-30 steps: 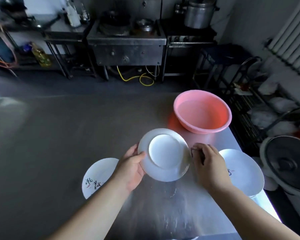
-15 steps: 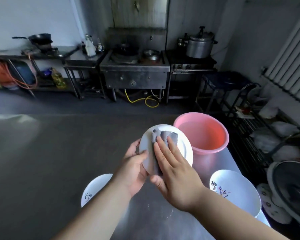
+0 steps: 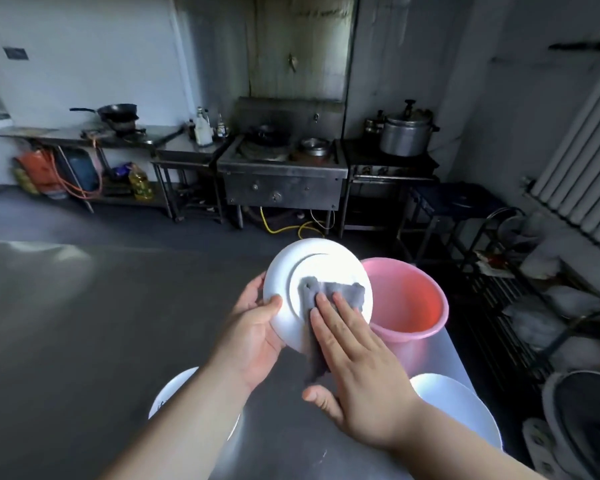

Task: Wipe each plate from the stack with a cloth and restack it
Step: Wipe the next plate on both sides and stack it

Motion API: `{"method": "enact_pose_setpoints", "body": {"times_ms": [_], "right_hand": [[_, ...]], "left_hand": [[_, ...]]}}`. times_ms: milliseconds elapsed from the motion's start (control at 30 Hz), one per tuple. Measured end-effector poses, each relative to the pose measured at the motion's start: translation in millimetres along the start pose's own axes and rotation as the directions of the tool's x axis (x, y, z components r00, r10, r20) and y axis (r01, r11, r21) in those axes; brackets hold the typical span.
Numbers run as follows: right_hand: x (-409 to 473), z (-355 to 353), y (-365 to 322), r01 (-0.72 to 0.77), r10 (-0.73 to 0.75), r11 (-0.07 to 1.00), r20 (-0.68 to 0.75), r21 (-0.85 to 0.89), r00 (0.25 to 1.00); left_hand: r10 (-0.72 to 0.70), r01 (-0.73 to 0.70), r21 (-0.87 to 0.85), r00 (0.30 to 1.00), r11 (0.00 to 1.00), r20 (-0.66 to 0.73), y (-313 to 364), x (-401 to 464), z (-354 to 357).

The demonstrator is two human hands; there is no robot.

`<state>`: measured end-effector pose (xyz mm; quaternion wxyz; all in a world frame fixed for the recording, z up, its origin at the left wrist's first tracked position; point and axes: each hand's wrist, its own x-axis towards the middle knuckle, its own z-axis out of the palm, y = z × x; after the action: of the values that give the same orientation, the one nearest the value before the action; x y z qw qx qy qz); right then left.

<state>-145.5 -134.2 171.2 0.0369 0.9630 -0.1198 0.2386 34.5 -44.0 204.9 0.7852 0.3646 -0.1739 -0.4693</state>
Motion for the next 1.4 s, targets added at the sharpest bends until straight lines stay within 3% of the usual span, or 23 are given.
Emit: {"method": "enact_pose_setpoints", "body": {"times_ms": [233, 433, 600, 833, 1000, 1133, 1267, 1400], "right_hand": [[32, -27, 44, -0.141, 0.140, 0.990, -0.052, -0.008, 0.989], [-9, -13, 5, -0.120, 0.140, 0.985, -0.166, 0.121, 0.976], [21, -33, 34, -0.244, 0.271, 0.959, -0.216, 0.143, 0.938], [-4, -16, 23, -0.193, 0.287, 0.928, -0.282, 0.318, 0.916], [23, -52, 59, -0.202, 0.332, 0.853, -0.201, 0.482, 0.922], [56, -77, 84, -0.205, 0.306, 0.855, -0.144, 0.477, 0.941], [26, -49, 54, -0.245, 0.396, 0.827, -0.217, 0.506, 0.892], [2, -27, 30, -0.273, 0.449, 0.752, -0.164, 0.600, 0.878]], "left_hand": [[-0.024, 0.025, -0.013, 0.998, 1.000, 0.061, -12, -16, 16], [0.013, -0.011, -0.033, 0.998, 0.999, 0.063, -4, -13, 23], [-0.003, 0.005, -0.020, 0.995, 1.000, 0.098, -10, -17, 26], [0.071, -0.070, -0.045, 0.997, 0.996, 0.007, 2, -10, 35], [0.020, -0.020, 0.014, 1.000, 1.000, 0.011, 0, -15, 37], [0.034, -0.034, -0.014, 0.999, 0.999, 0.028, 4, -13, 43], [0.053, -0.053, -0.041, 0.998, 0.998, -0.015, 7, -9, 48], [0.037, -0.038, -0.017, 0.998, 0.999, -0.041, 2, -10, 47]]}}
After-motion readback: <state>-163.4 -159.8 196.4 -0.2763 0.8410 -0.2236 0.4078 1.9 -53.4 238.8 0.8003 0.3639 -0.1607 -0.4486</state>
